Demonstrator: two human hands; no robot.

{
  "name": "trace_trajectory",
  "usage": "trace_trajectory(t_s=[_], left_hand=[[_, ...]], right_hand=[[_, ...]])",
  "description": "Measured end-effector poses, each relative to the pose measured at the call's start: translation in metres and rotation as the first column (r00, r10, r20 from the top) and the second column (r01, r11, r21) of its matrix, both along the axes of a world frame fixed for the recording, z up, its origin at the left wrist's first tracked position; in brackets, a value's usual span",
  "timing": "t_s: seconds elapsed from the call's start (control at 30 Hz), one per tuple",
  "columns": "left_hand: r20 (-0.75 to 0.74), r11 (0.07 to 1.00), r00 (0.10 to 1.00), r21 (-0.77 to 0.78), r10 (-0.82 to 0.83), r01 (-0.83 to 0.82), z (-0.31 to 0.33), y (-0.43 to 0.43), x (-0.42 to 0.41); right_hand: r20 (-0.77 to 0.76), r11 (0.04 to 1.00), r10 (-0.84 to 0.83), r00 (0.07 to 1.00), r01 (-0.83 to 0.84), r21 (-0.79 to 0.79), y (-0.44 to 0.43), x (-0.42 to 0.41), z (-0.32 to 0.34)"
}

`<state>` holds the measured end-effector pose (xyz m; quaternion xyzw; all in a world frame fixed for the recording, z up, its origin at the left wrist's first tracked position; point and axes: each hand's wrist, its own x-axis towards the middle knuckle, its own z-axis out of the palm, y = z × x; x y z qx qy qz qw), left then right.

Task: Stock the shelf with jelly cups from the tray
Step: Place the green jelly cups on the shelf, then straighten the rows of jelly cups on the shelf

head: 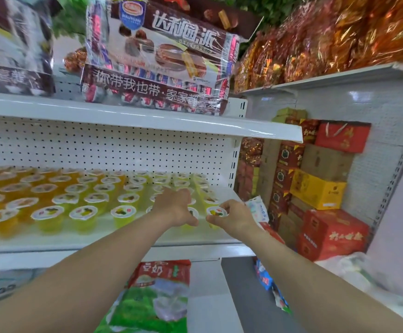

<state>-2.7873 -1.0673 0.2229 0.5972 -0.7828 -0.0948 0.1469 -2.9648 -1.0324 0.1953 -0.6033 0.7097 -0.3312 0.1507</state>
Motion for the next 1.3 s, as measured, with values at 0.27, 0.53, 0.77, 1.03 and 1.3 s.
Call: trace_trajectory(t_s=[0.27,0.53,0.77,1.03,1.3], left_hand=[[0.022,0.999,0.998,0.0,-0.054,0.054,-0.004,-0.014,0.01],[0.03,0.992,0.996,-0.094,-0.082,0.084,0.02,0.004,0.027],[-0.059,0.983,0.997,-0.182,-0.048,0.036,0.056,0.072,0.071],[-0.154,0.964,0.982,-0.225,0.111,-0.144,0.049,0.187,0.142],[-0.176,0.939,0.951,-0.192,0.254,-0.287,0.028,0.292,0.235]], right_hand=[[-0.112,0.996,-0.004,0.994,0.014,0.091,-0.006,0.008,0.002],[-0.243,0.997,-0.031,0.97,0.048,0.063,0.022,0.021,0.034],[-0.481,0.997,0.029,0.876,-0.063,-0.054,0.087,0.054,0.081],[-0.473,0.968,0.145,0.869,-0.224,-0.115,0.173,0.108,0.075],[-0.404,0.927,0.308,0.861,-0.367,-0.077,0.238,0.196,0.055]])
